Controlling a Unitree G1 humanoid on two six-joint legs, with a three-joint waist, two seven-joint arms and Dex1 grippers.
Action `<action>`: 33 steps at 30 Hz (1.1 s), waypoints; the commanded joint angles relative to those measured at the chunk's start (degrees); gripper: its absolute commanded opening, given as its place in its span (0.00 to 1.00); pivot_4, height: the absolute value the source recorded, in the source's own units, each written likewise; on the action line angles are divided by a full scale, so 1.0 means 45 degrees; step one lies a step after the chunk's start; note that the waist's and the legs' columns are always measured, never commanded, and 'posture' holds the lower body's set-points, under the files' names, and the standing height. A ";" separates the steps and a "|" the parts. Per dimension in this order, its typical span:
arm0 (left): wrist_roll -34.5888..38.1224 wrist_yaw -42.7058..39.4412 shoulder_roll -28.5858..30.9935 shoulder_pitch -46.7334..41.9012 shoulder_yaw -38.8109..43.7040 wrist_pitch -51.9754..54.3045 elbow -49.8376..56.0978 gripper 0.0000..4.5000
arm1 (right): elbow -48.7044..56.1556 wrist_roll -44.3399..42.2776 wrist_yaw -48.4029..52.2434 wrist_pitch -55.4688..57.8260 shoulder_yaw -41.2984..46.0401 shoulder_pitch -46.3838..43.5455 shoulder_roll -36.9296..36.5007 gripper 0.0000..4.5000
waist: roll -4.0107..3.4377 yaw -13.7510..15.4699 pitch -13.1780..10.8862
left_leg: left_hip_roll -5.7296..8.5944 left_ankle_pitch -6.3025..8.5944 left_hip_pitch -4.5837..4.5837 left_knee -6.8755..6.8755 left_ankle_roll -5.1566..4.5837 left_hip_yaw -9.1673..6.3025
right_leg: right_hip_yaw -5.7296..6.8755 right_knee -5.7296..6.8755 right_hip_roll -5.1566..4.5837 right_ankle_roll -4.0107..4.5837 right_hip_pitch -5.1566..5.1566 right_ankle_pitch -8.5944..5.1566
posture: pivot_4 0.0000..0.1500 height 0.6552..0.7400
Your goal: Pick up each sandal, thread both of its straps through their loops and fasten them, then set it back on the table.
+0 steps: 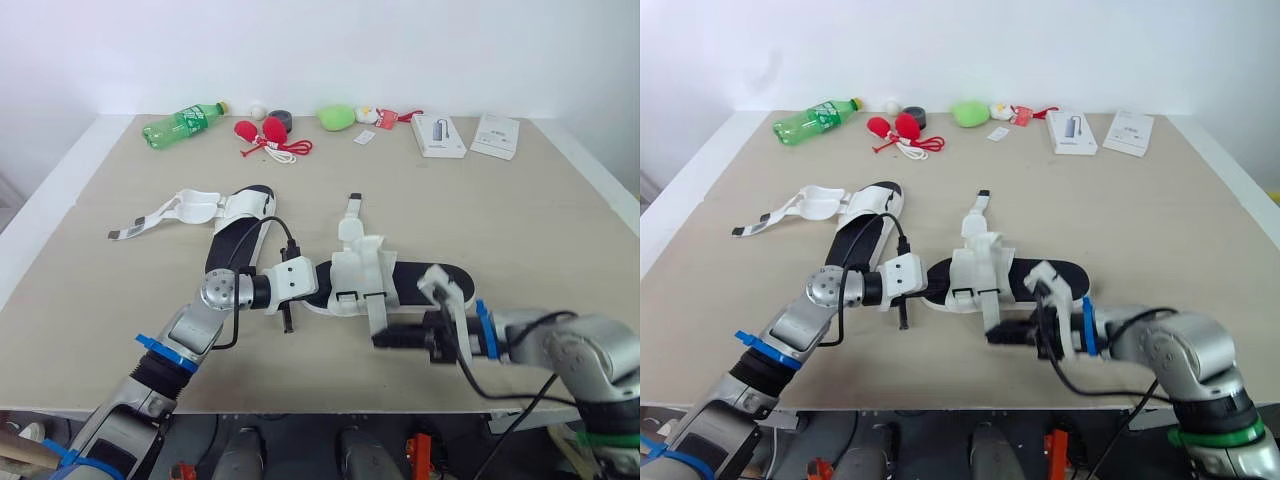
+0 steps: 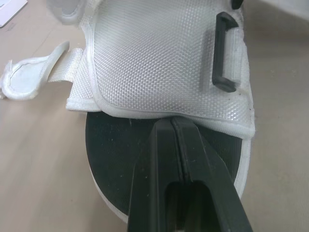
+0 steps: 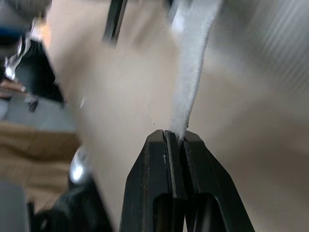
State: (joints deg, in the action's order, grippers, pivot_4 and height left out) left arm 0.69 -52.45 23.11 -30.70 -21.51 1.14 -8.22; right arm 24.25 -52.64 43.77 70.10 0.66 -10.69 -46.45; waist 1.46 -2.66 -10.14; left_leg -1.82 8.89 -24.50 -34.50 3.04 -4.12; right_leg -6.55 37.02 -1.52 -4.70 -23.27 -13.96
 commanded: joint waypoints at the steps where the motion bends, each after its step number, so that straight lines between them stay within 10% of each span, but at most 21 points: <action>1: -0.0507 -0.0141 0.0135 0.0379 -0.0349 0.0561 -0.0530 0.00 | 0.1285 -0.0321 -0.0037 0.0028 0.0306 0.0834 -0.0295 0.01 | -0.0006 -0.0013 0.0004 | 0.0001 0.0001 0.0000 0.0000 0.0000 0.0000 | 0.0000 0.0000 0.0000 -0.0001 0.0000 -0.0001 | 1.00 1.00; 16: -0.0597 -0.0224 -0.0073 0.0219 -0.0400 0.0464 -0.0862 0.00 | 0.1946 -0.2528 -0.0450 0.1056 0.1597 0.0974 -0.0717 0.01 | 0.0006 0.0011 0.0007 | 0.0005 -0.0001 0.0011 -0.0017 0.0003 0.0001 | -0.0001 0.0000 -0.0005 -0.0008 0.0015 0.0007 | 1.00 1.00; 23: -0.0636 -0.0277 0.0035 0.0311 -0.0364 0.0437 -0.0813 0.00 | 0.1962 -0.2641 0.1941 0.1118 0.1668 0.0965 -0.3427 0.34 | 0.0001 0.0023 0.0008 | 0.0009 0.0000 0.0009 -0.0017 0.0003 0.0001 | -0.0002 -0.0001 -0.0011 -0.0008 0.0015 0.0007 | 1.00 1.00; 28: -0.0680 -0.0265 0.0027 0.0251 -0.0365 0.0390 -0.0922 0.00 | 0.2745 -0.0311 0.4130 -0.1840 0.1090 0.1798 -0.5416 0.97 | 0.0005 0.0031 0.0010 | 0.0002 0.0003 0.0013 -0.0007 0.0007 0.0002 | 0.0009 -0.0001 -0.0012 0.0003 0.0012 -0.0006 | 1.00 1.00; 33: -0.0688 -0.0291 0.0005 0.0256 -0.0400 0.0373 -0.0916 0.00 | 0.1316 0.5436 0.5148 -1.0570 -0.0125 0.0156 -0.4183 1.00 | 0.0014 -0.0018 0.0008 | 0.0007 0.0008 0.0030 -0.0053 0.0025 0.0031 | 0.0013 -0.0003 -0.0036 -0.0003 0.0007 -0.0005 | 1.00 1.00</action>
State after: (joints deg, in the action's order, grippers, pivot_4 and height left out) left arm -0.02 -52.76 22.59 -31.32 -21.09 1.21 -9.75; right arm 30.84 -35.14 64.49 34.77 0.54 -8.79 -65.60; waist 1.52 -2.75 -10.11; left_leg -1.77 8.92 -24.36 -34.74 3.16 -3.96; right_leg -6.49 37.01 -1.71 -4.72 -23.25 -13.98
